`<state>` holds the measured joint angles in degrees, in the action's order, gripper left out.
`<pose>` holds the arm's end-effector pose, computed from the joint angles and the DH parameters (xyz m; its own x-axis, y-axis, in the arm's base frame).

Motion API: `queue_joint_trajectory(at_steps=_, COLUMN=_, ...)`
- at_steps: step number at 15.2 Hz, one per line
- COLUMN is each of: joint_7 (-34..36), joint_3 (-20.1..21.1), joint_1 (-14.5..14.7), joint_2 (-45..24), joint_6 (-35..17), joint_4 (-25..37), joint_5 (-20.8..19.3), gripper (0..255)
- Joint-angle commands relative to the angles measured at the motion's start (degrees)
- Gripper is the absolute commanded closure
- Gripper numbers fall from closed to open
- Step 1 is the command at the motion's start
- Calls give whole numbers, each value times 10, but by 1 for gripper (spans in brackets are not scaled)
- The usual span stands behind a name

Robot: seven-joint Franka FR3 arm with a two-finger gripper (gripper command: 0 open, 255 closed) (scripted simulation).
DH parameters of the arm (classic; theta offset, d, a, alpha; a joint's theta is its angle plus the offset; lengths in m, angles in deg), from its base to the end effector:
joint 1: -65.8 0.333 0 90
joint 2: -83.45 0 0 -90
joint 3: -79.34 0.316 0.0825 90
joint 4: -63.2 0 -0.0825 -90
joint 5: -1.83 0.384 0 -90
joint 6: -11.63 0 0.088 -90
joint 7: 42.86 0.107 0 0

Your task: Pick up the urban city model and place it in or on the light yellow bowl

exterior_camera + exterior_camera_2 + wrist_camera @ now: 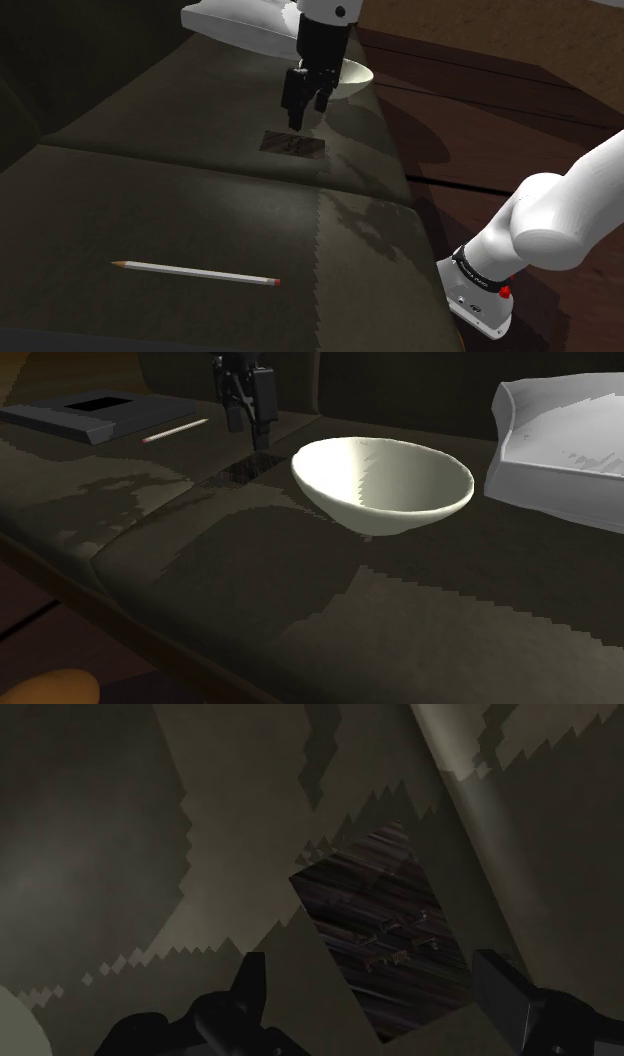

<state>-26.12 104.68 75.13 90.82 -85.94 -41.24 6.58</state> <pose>0.4203 0.3146 0.5785 0.9557 0.2943 -0.0111 0.2939 -0.9555 -0.0251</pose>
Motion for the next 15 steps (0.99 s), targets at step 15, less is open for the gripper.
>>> queue_joint_trajectory(at_steps=15, joint_7=19, joint_3=15, joint_1=10, joint_2=-32, joint_6=-55, joint_4=-23, joint_5=-5, gripper=0)
